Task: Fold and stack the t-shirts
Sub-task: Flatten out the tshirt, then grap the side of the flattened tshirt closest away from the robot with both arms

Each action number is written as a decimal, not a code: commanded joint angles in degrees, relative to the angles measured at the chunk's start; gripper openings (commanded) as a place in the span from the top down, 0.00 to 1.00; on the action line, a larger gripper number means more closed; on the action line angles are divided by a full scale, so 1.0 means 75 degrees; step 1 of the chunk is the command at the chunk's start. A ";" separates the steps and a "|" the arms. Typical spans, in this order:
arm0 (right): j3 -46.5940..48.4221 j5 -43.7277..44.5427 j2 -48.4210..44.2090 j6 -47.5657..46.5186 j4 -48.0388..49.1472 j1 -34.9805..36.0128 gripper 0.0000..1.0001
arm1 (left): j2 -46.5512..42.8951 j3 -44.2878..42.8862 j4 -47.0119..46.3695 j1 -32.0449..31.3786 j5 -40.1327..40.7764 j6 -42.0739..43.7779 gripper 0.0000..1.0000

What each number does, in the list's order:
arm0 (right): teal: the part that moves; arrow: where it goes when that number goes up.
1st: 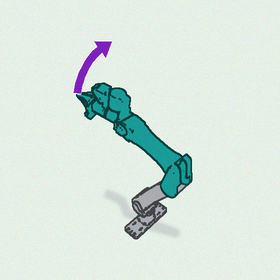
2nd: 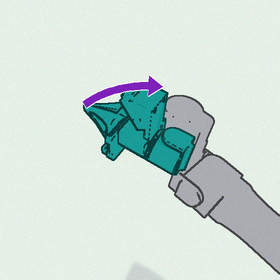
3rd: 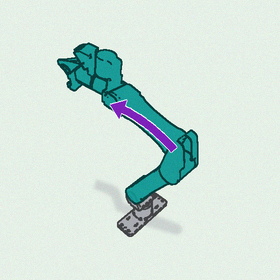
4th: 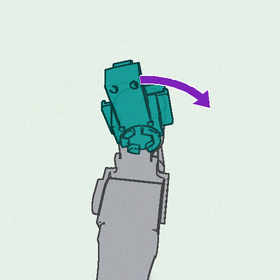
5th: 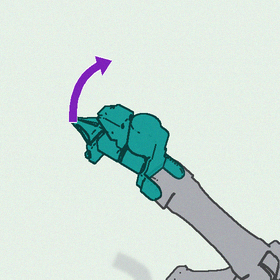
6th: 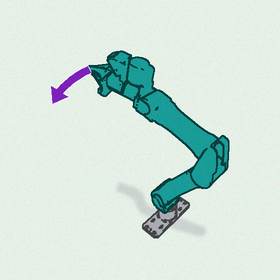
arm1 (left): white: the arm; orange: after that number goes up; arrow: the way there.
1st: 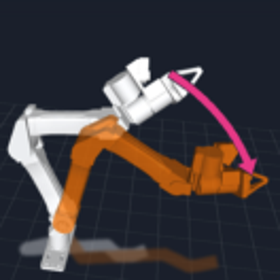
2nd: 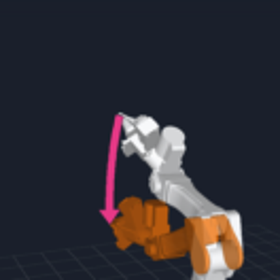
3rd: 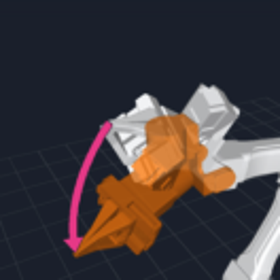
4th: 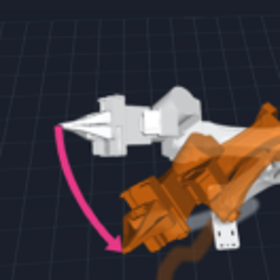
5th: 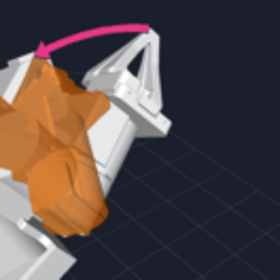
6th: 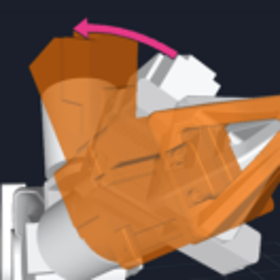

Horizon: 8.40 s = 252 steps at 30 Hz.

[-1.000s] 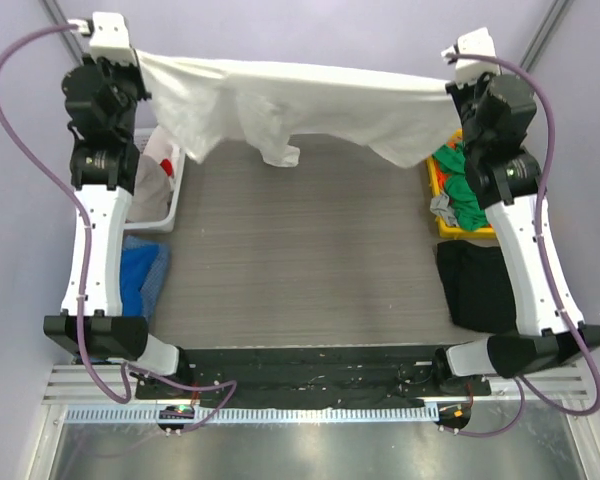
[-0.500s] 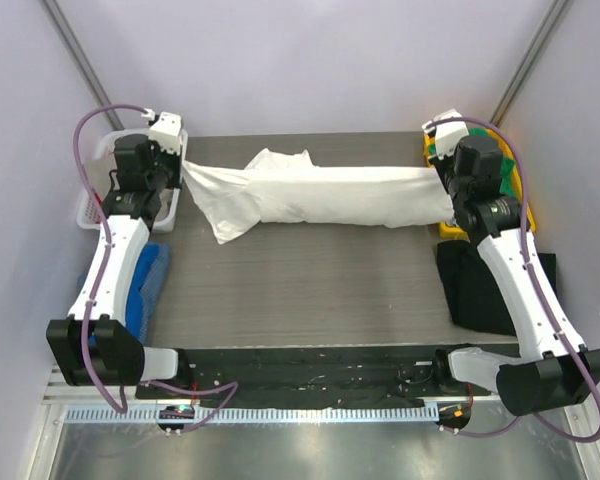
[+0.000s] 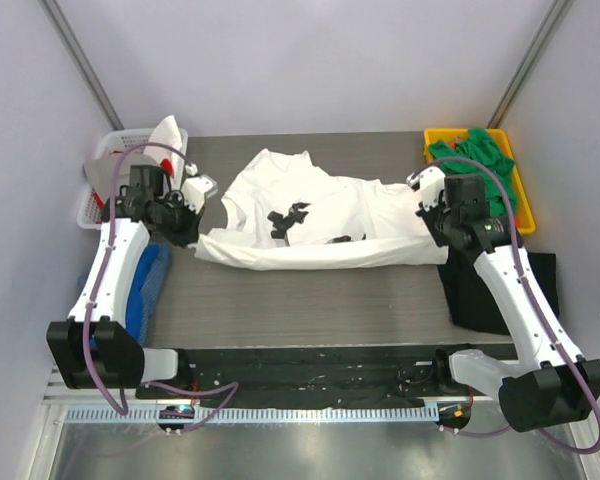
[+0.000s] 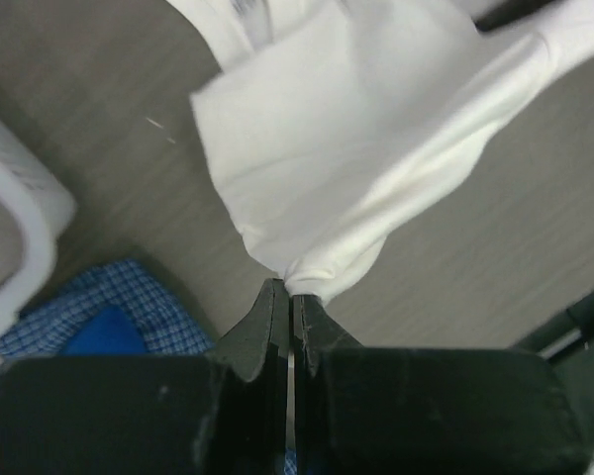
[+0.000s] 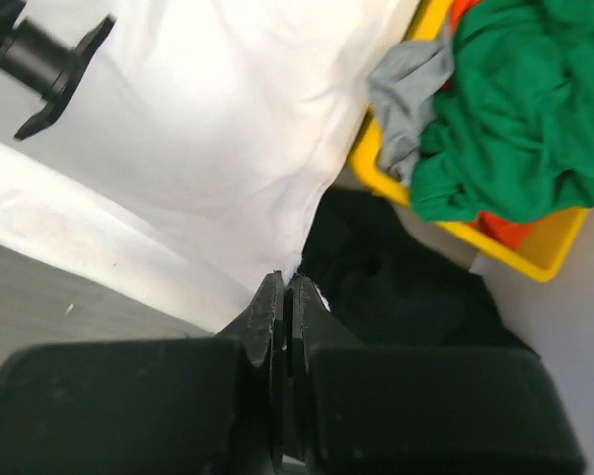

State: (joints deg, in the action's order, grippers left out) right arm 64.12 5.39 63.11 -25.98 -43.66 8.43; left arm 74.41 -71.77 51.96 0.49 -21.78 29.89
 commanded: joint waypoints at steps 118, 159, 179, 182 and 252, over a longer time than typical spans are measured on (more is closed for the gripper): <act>0.0873 0.1052 0.5870 0.0194 0.3923 -0.0022 0.61 | 0.9321 -0.7366 -0.3225 -0.1601 0.4873 -0.0717 0.00; 0.2945 0.0794 0.7181 0.0264 0.4754 -0.0022 0.62 | 0.9285 -0.6369 -0.3308 -0.1062 0.5963 -0.0235 0.00; 0.4318 0.1425 0.9315 -0.0544 0.5422 -0.0034 0.64 | 0.8957 -0.5701 -0.3436 -0.1144 0.6325 -0.0223 0.00; 0.4424 0.1589 0.9421 -0.0684 0.5435 -0.0115 0.64 | 0.8981 -0.5642 -0.3483 -0.1132 0.6466 -0.0247 0.00; -0.2338 -0.0366 0.0983 -0.0603 0.0137 0.0083 0.35 | 0.1153 0.0661 0.1087 -0.1390 0.2764 0.0409 0.06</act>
State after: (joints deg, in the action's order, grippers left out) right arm 47.57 4.67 70.74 -30.09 -44.66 9.02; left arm 86.06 -70.15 59.16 -9.96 1.96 32.05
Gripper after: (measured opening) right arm 0.650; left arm 0.969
